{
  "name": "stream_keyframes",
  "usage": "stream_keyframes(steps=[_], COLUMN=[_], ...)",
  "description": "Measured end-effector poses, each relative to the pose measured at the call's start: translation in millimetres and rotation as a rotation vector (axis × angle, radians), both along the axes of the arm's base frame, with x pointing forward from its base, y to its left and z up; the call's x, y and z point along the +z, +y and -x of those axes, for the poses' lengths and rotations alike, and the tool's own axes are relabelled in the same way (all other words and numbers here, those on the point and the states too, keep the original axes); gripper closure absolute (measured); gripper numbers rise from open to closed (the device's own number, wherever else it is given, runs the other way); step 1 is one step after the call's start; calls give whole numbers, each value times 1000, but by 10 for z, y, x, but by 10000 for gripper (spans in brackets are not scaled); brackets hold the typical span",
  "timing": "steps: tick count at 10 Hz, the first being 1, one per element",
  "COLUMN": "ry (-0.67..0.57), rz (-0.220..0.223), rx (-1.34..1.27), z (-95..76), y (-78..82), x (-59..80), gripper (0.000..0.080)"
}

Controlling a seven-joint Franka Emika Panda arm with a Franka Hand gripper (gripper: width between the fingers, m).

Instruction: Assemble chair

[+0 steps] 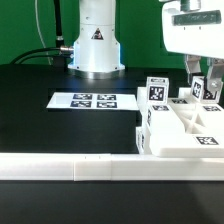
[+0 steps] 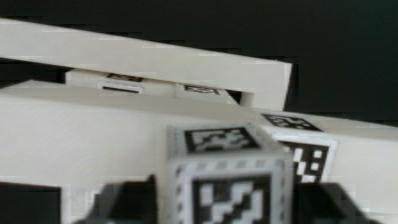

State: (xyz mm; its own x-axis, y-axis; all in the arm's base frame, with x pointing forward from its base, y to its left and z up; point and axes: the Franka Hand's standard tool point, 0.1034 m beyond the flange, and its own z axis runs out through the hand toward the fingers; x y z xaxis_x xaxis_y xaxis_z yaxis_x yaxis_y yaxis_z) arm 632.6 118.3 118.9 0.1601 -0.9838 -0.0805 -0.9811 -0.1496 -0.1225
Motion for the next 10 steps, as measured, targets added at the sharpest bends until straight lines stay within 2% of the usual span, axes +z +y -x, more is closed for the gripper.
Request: stream_keyframes(steps=[1,2,3,7,10], ry=[-1,-4,-7,-35,-58], rz=[4,9,11,47,110], rx=[19,67,99,401,752], z=[1,-3,-3,-1,5], y=[0,23,55,41,74], x=[-1,9,16,3,3], gripper=[325,325,184,152,151])
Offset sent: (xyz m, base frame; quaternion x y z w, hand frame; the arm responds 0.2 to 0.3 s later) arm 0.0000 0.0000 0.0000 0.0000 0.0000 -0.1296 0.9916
